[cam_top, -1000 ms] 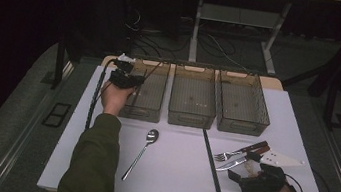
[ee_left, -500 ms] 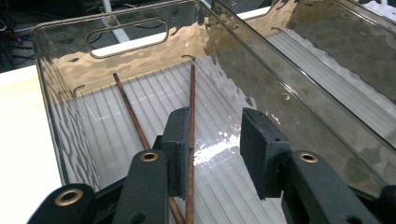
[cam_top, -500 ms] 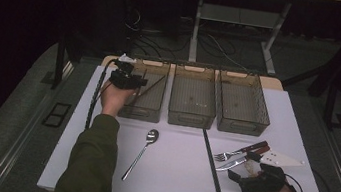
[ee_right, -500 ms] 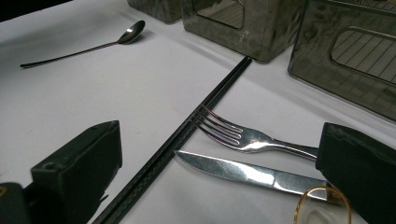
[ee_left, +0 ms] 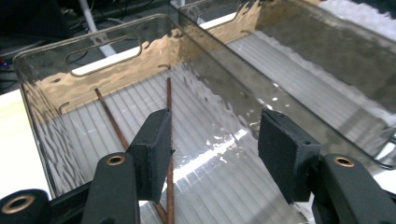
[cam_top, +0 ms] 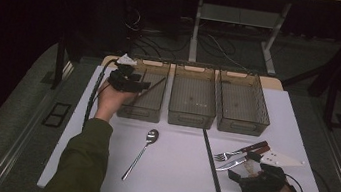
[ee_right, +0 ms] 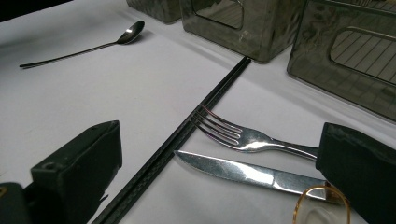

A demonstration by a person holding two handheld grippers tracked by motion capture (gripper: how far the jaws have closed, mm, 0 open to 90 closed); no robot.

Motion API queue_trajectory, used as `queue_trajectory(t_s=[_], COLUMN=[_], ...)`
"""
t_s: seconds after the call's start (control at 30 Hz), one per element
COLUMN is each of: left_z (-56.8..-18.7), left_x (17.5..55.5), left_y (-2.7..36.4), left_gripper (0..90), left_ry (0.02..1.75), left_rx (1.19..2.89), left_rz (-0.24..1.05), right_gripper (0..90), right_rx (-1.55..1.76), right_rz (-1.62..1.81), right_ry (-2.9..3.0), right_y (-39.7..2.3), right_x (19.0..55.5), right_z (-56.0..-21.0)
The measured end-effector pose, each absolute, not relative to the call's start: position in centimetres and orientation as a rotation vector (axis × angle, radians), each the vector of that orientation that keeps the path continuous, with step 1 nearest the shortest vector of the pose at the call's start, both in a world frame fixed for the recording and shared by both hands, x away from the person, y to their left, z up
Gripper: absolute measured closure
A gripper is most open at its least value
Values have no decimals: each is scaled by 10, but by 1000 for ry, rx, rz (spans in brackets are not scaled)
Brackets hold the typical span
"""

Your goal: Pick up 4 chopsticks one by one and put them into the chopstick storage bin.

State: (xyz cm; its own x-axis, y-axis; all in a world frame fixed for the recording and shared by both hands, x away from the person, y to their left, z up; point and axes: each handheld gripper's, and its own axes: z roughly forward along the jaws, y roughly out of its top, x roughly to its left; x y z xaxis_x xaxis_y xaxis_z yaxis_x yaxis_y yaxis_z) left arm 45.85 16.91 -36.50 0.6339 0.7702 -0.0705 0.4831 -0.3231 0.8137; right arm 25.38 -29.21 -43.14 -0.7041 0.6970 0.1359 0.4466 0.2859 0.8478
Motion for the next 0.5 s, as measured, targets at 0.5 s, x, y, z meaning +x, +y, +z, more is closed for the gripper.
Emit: queue_trajectory(t_s=[0.5], left_z=[-354], left_x=[415], left_y=[173], left_gripper=[310], left_ry=[877], left_rx=[1981], left_rz=[334], right_gripper=[5], right_rx=[1051], right_rz=[1378], right_ry=[2293], right_y=[-292], right_x=[254], right_z=[-431])
